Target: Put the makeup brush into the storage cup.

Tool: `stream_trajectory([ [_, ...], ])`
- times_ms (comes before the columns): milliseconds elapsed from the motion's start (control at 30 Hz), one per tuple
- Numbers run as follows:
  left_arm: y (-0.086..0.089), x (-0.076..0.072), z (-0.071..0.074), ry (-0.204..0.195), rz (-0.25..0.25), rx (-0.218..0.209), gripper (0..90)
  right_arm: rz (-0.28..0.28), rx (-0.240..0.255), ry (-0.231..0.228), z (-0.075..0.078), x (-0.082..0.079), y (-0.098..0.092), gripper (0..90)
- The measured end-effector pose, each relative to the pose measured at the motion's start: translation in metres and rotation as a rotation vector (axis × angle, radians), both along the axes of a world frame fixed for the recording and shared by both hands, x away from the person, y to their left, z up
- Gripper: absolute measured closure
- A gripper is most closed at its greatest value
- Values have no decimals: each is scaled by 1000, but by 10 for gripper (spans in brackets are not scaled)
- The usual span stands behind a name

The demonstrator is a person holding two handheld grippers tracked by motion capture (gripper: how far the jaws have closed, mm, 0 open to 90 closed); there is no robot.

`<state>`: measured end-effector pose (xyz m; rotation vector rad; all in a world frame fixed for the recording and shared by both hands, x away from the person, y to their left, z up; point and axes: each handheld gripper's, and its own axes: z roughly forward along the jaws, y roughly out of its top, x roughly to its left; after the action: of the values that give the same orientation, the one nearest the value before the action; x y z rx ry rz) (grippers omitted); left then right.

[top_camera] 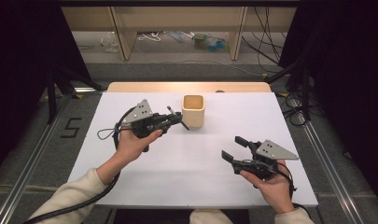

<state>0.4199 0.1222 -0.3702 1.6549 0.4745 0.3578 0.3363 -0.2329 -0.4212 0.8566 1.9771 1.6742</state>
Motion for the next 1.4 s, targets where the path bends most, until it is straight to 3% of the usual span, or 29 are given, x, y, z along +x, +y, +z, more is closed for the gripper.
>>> stream_trajectory([
  [167, 1, 1, 0, -5, 3, -1, 836, -9, 1, -3, 0, -2, -5, 233],
  [200, 2, 2, 1, -4, 4, -4, 836, -5, -28, 20, 1, -3, -7, 231],
  [233, 2, 2, 1, -6, 5, -4, 836, -10, 10, -2, 0, -3, -6, 228],
  [267, 2, 2, 1, -9, 5, -3, 836, -10, 11, -3, -1, -3, -6, 227],
  [333, 3, 2, 1, -12, 6, -5, 836, -17, -14, 6, 0, -4, -8, 222],
  [600, 4, 3, 1, -6, 21, -16, 836, -20, -36, -2, -1, -2, -12, 219],
  [967, 3, 4, 2, -11, 29, -15, 836, -21, -39, -15, -2, 0, -14, 220],
  [1000, 3, 4, 1, -11, 30, -12, 836, -22, -47, -33, -2, 1, -14, 220],
  [1033, 2, 4, 2, -11, 33, -10, 836, -20, -39, -8, -2, 0, -14, 220],
  [1400, 1, 7, 3, -4, 52, -14, 836, -34, -46, -11, -3, 0, -14, 218],
])
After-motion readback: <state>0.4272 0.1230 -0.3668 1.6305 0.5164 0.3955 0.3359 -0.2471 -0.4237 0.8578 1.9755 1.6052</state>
